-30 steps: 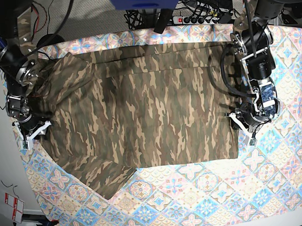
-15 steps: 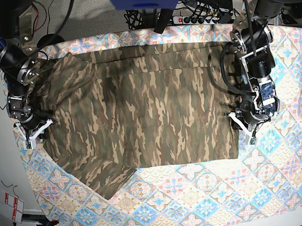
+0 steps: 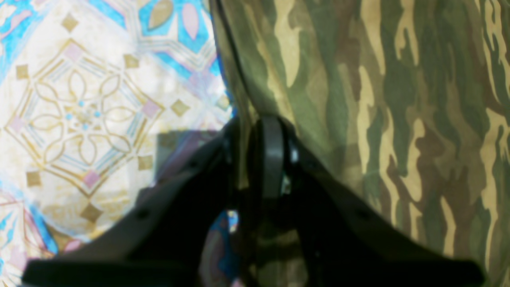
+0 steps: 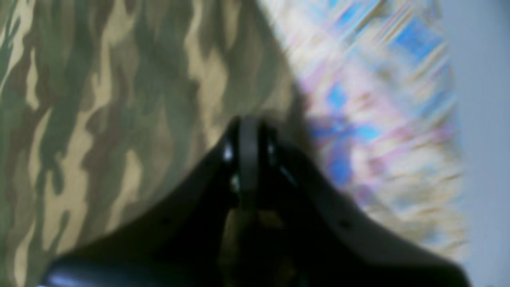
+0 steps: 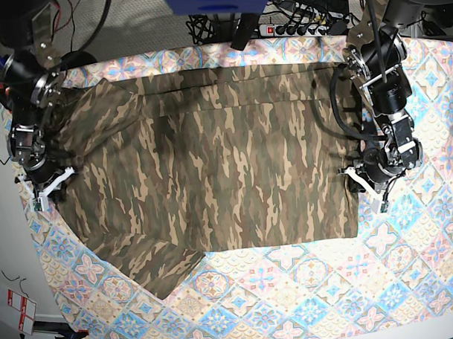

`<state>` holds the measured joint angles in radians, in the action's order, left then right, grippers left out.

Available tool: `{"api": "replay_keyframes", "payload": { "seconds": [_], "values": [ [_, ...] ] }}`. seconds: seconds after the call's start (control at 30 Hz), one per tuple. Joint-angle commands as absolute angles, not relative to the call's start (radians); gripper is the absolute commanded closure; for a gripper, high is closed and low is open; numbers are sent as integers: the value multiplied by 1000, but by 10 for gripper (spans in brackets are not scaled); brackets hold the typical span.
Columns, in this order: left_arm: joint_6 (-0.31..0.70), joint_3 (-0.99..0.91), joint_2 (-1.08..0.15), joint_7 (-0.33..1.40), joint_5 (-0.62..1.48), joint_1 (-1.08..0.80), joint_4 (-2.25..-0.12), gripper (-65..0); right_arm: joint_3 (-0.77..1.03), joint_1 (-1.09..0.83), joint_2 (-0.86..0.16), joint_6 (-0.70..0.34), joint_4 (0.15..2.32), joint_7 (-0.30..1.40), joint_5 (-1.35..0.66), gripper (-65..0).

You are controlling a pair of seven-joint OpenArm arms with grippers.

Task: Fold the T-shirt properly
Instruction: 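Hold the shirt side edges with both grippers and tension them apart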

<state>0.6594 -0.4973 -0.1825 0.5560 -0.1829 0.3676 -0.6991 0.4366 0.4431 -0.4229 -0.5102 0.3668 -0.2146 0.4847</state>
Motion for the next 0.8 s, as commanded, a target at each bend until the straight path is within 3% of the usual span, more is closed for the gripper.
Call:
{"api": "replay_keyframes", "payload": {
  "seconds": [0.0,0.13,0.37,0.47,0.6,0.67,0.77],
  "values": [
    [698,-489,-163,668,-229,351,-680,-68,440,455,-446,-507,412,-248,466,-18],
    [698,-489,-179,670,-223,328,-751,-68,444,404,-432,-507,498,-248,464,-17],
    [698,-481,-154,783,-229,232,-1063,-69,519,371,-424,-509,561,-213,469,-24],
    [698,-481,-154,783,-231,231,-1061,-70,536,384,-420,-509,561,-117,466,-97],
    [698,-481,-154,786,-231,231,-1061,-71,538,466,-397,-509,561,-44,466,-288],
    [698,-481,-154,786,-231,231,-1061,-71,538,467,-398,-509,561,-41,466,-350],
    [698,-481,-154,785,-231,231,-1061,-72,538,470,-398,-510,558,-38,466,-357]
  ]
}}
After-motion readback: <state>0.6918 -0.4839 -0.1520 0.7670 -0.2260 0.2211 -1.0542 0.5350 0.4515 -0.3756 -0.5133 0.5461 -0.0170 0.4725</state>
